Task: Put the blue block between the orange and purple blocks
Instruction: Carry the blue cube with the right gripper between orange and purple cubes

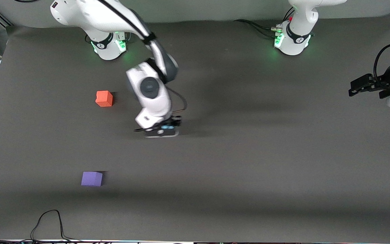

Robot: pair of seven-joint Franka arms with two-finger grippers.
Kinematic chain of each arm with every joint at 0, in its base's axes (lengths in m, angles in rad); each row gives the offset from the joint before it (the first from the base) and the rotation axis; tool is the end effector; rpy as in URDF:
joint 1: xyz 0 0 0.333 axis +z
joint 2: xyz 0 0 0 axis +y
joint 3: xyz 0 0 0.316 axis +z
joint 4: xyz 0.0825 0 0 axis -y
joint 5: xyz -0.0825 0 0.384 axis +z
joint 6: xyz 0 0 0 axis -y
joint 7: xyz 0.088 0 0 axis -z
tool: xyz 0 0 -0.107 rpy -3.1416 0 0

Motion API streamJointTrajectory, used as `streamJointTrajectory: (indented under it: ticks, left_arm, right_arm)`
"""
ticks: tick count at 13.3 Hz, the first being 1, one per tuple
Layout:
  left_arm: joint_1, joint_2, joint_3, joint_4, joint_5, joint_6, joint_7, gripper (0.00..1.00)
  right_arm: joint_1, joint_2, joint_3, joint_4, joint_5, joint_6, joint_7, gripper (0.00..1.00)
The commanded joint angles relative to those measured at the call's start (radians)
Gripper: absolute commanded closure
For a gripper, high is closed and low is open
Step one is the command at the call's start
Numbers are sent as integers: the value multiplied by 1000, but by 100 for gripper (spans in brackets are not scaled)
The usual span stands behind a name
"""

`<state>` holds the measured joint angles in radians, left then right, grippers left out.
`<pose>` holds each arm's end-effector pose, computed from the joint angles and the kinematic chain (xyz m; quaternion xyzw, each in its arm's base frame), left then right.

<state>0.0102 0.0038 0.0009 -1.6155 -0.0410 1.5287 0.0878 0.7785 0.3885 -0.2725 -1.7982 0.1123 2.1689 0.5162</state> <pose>0.5492 0.0016 0.5980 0.9980 -0.0382 -0.0442 0.0227 0.5540 0.3270 0.3392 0.9996 -0.0272 0.0017 0.0045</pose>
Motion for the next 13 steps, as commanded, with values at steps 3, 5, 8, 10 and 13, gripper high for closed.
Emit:
streamJointTrajectory:
  ticks: [3,5,8,10,13]
  left_arm:
    - [-16,-10,7,-15,16,1,-14,0]
    - [-18,-7,5,-14,16,8,-14,0]
    - [-54,-2,24,-9,18,8,-14,0]
    - [-44,-5,27,-9,18,8,-13,0]
    - [-44,-4,28,-9,48,7,-10,0]
  right_arm:
    - [-59,-264,-164,-58,9,-228,-161,71]
    - [-61,-264,-319,-133,12,-180,-363,71]
    - [-59,-244,-395,-399,72,123,-517,71]
    - [-61,-156,-392,-443,76,261,-533,71]
    - [-53,-38,-384,-444,211,353,-647,71]
